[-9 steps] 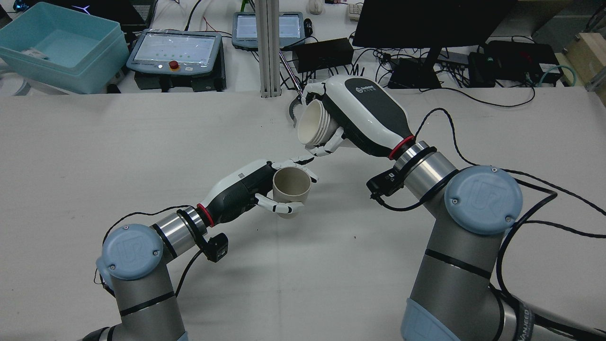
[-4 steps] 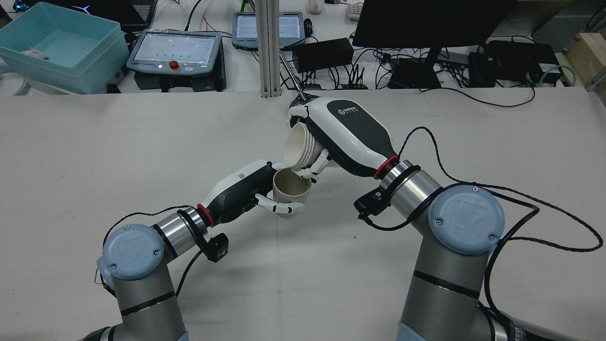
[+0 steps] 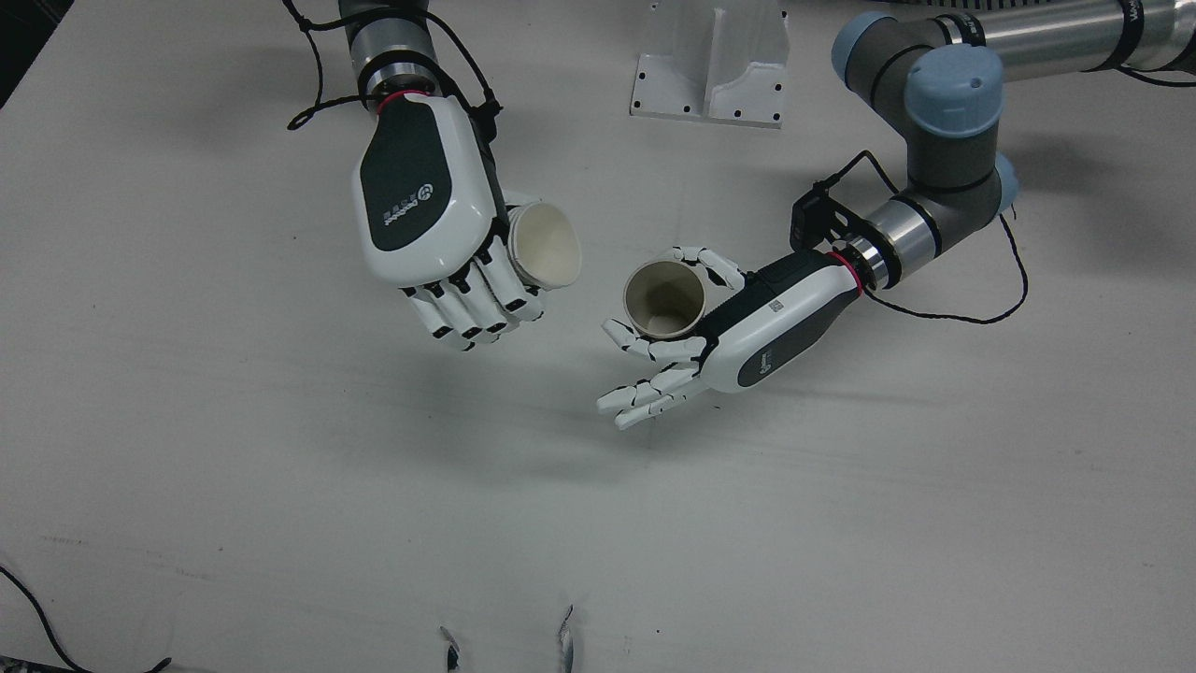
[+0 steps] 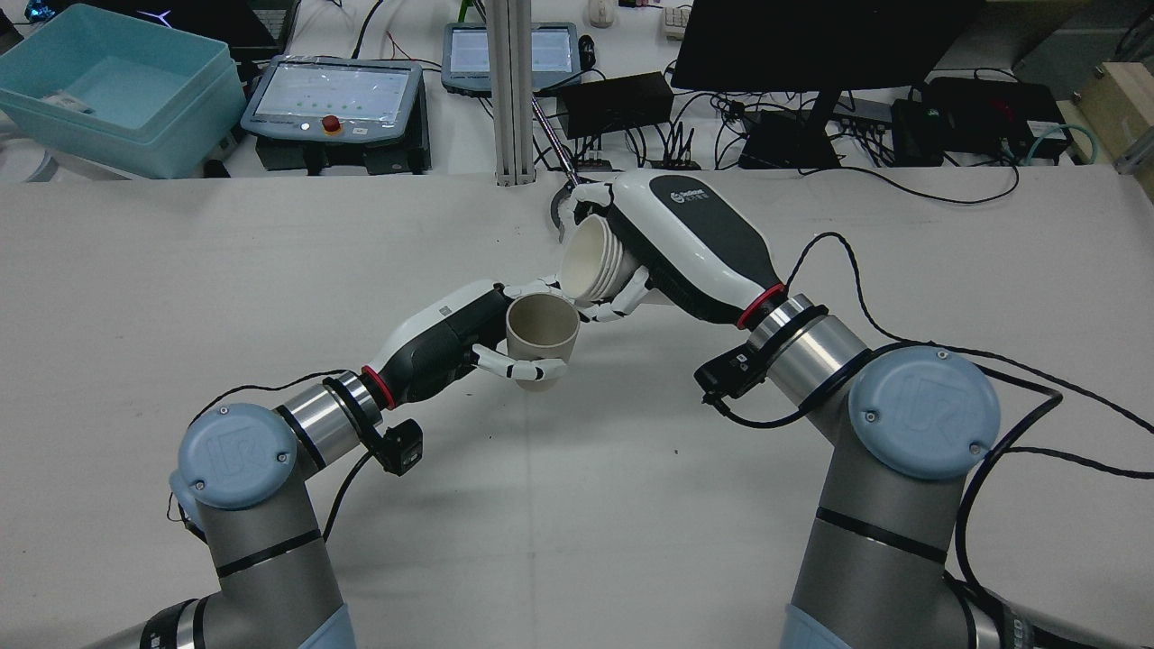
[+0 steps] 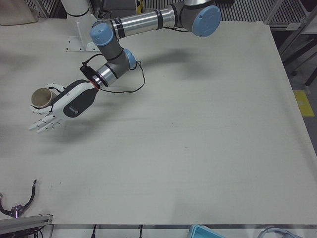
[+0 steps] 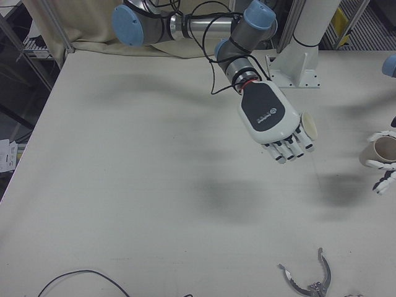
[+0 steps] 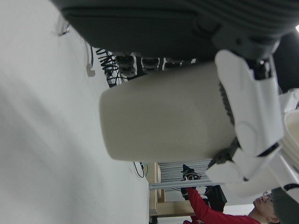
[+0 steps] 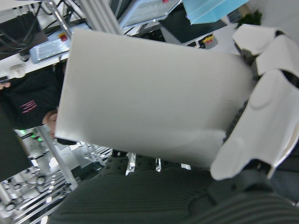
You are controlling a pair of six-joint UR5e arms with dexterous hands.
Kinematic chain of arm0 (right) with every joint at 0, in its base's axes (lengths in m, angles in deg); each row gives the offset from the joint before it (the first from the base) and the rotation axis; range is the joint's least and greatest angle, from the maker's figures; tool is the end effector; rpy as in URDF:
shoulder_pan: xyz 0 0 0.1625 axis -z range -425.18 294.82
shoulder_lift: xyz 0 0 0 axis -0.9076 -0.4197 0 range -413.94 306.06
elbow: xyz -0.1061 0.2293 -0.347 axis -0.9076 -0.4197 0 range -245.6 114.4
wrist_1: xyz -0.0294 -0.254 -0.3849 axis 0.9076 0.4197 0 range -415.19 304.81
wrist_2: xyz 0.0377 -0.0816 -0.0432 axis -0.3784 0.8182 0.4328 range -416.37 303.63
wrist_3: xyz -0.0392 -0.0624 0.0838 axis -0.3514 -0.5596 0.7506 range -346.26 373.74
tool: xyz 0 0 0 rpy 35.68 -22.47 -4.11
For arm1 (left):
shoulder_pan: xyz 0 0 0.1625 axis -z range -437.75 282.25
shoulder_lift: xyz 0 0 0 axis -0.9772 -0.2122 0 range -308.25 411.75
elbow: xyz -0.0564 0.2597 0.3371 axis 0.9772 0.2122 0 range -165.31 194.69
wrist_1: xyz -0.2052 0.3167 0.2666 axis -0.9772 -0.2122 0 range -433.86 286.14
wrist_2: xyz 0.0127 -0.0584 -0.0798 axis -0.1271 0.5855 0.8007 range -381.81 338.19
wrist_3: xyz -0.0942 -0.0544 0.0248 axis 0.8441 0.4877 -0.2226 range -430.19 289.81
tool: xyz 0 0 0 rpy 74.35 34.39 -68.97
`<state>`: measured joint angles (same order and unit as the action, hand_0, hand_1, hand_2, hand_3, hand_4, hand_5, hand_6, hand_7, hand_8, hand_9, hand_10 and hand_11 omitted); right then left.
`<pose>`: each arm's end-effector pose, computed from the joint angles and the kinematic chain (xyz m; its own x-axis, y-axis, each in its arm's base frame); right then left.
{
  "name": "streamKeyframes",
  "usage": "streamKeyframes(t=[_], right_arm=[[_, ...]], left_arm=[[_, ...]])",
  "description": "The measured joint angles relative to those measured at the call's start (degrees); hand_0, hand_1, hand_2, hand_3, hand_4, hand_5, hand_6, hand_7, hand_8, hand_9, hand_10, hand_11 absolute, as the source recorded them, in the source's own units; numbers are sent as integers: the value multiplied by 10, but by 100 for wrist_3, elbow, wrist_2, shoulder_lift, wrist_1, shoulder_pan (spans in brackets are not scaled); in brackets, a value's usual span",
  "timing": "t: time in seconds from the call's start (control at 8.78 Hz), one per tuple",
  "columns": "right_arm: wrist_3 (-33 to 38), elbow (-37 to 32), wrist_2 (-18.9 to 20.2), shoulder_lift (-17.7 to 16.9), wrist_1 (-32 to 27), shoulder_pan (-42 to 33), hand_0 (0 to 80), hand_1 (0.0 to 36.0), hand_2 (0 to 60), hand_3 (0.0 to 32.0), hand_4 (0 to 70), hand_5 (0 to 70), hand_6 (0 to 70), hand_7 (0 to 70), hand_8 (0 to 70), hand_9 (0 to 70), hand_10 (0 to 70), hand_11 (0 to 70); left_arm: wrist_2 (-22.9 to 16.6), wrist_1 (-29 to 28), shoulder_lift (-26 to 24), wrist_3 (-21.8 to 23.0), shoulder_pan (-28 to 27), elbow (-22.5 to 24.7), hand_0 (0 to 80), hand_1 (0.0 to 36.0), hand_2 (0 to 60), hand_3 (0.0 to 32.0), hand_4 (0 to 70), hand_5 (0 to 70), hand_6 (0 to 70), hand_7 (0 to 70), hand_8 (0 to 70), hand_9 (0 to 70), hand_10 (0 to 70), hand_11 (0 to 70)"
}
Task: Pour water
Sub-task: 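Tilt the right hand's cup to pour into the left hand's cup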
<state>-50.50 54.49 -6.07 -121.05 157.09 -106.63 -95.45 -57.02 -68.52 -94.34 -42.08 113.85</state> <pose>-0.2759 -0.5167 0.2675 -0.6546 -0.1320 0.7443 -0.7469 0.2650 -0.6099 0.4687 -0.5392 0.3032 -0.8310 -0.4812 -0.2790 0.0307 0.4612 -0.8868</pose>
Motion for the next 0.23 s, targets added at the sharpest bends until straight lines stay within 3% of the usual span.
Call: streamKeyframes(t=[0.23], right_arm=[[1294,-83,-319,-382,-15,-407,487,339,600,0,171,700,476,609,448,608,377,547]], left_arm=[[24,-1,654,388,599,72,390,328,600,0,338,264,54,87,31,55,46,81]])
